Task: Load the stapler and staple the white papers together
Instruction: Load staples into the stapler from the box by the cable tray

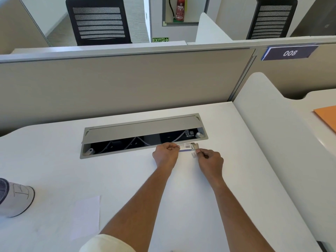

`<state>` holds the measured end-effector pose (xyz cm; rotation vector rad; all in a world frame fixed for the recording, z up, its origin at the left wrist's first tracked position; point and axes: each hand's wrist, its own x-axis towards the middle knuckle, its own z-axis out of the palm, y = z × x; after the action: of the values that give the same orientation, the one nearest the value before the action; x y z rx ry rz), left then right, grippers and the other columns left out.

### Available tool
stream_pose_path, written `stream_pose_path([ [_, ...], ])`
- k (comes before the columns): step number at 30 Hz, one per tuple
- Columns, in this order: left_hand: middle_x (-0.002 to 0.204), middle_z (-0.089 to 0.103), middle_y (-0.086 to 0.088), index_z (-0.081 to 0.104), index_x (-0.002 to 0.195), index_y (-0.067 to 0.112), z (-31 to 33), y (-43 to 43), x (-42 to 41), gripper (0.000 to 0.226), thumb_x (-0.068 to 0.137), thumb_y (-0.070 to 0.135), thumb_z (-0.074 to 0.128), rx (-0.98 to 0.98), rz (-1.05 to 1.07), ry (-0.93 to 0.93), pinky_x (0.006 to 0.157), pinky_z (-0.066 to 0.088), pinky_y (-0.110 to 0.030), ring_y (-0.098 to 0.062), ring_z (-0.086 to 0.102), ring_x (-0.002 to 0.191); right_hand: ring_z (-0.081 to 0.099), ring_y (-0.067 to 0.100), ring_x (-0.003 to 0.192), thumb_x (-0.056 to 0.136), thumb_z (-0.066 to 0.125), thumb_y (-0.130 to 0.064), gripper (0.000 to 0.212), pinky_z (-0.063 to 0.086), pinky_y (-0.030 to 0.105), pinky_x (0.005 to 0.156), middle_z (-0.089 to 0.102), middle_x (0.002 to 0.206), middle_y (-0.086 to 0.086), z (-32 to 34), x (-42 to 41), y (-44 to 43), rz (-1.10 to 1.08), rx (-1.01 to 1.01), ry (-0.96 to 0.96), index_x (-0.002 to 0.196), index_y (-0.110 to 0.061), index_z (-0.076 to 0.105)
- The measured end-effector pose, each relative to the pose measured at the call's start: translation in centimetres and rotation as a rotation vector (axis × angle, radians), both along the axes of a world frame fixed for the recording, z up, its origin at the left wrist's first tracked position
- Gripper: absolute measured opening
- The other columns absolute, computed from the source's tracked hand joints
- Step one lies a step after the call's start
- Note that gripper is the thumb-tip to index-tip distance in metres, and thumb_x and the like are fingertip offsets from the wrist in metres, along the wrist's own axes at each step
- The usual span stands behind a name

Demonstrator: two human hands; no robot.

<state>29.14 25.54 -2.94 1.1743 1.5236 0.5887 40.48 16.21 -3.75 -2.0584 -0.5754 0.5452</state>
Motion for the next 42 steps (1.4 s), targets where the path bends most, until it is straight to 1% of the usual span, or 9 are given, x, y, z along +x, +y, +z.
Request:
stream_pose_path([
  [3,0.072,0.065,0.02,0.079,0.081,0.027,0.3,-0.1,0.0,0.011,0.088,0.024,0.071,-0.007,-0.006,-0.006,0.083,0.062,-0.035,-0.016,0.068,0.094,0.064,0.019,0.079,0.094,0.066,-0.024,0.02,0.049,0.029,0.08,0.076,0.079,0.009,0.0,0.5,0.0,-0.101,0.064,0.155,0.082,-0.018,0.081],
  [7,0.074,0.067,0.02,0.079,0.084,0.029,0.2,-0.1,-0.1,0.009,0.087,0.025,0.072,-0.026,-0.004,-0.026,0.087,0.062,-0.039,-0.019,0.069,0.097,0.06,0.007,0.054,0.086,0.076,-0.032,0.022,0.051,0.05,0.101,0.068,0.054,-0.009,-0.5,1.2,0.2,-0.208,0.114,0.219,0.064,-0.028,0.075],
  [14,0.073,0.064,0.018,0.078,0.114,0.019,-0.4,-0.2,0.1,0.025,0.089,0.022,0.076,-0.011,-0.016,-0.042,0.095,0.058,-0.032,-0.016,0.068,0.095,0.057,0.018,0.064,0.085,0.072,-0.021,0.021,0.053,0.045,0.096,0.063,0.049,-0.012,0.0,1.7,2.0,-0.122,0.023,0.144,0.066,-0.028,0.075],
  [18,0.072,0.063,0.017,0.078,0.116,0.018,-0.6,-0.2,0.2,0.025,0.09,0.02,0.075,0.005,-0.007,-0.034,0.084,0.056,-0.022,-0.016,0.067,0.091,0.062,0.021,0.077,0.085,0.072,-0.017,0.017,0.055,0.037,0.087,0.067,0.059,-0.011,0.1,2.1,2.8,-0.092,-0.01,0.165,0.074,-0.027,0.079],
  [22,0.08,0.07,0.01,0.078,0.115,0.018,-0.5,-0.2,0.4,0.024,0.092,0.02,0.073,0.0,-0.023,-0.022,0.09,0.059,-0.03,-0.022,0.069,0.097,0.062,0.021,0.081,0.085,0.071,-0.014,0.014,0.055,0.035,0.086,0.069,0.064,-0.008,-0.1,2.2,3.0,-0.062,-0.041,0.164,0.08,-0.022,0.082],
  [28,0.106,0.078,-0.006,0.078,0.115,0.019,-0.6,-0.1,0.6,0.024,0.092,0.02,0.073,0.001,-0.03,0.001,0.093,0.059,-0.035,-0.025,0.07,0.101,0.065,0.016,0.087,0.086,0.066,-0.006,0.025,0.046,0.017,0.074,0.071,0.079,-0.007,-0.2,2.2,2.4,0.015,-0.053,0.112,0.104,-0.015,0.079],
  [35,0.107,0.078,-0.004,0.078,0.114,0.019,-0.6,-0.1,0.5,0.024,0.091,0.021,0.073,-0.001,-0.042,0.009,0.094,0.058,-0.034,-0.025,0.069,0.103,0.069,0.024,0.095,0.085,0.062,-0.002,0.028,0.052,0.036,0.101,0.074,0.084,0.001,-0.4,2.0,2.7,0.052,-0.072,-0.001,0.105,-0.013,0.079],
  [39,0.104,0.077,-0.005,0.078,0.115,0.018,-0.6,0.0,0.6,0.024,0.092,0.02,0.073,-0.011,-0.039,0.002,0.091,0.06,-0.032,-0.024,0.07,0.098,0.059,0.02,0.086,0.087,0.066,0.002,0.042,0.044,0.019,0.088,0.067,0.099,0.012,-0.7,2.0,2.5,0.211,-0.08,-0.204,0.125,-0.015,0.07],
  [42,0.103,0.078,-0.005,0.078,0.115,0.018,-0.6,0.0,0.6,0.024,0.091,0.02,0.074,-0.013,-0.042,0.002,0.09,0.06,-0.033,-0.024,0.07,0.096,0.057,0.016,0.087,0.086,0.066,0.005,0.042,0.048,0.012,0.083,0.062,0.104,0.013,-0.6,2.2,2.4,0.278,-0.065,-0.244,0.122,-0.016,0.072],
])
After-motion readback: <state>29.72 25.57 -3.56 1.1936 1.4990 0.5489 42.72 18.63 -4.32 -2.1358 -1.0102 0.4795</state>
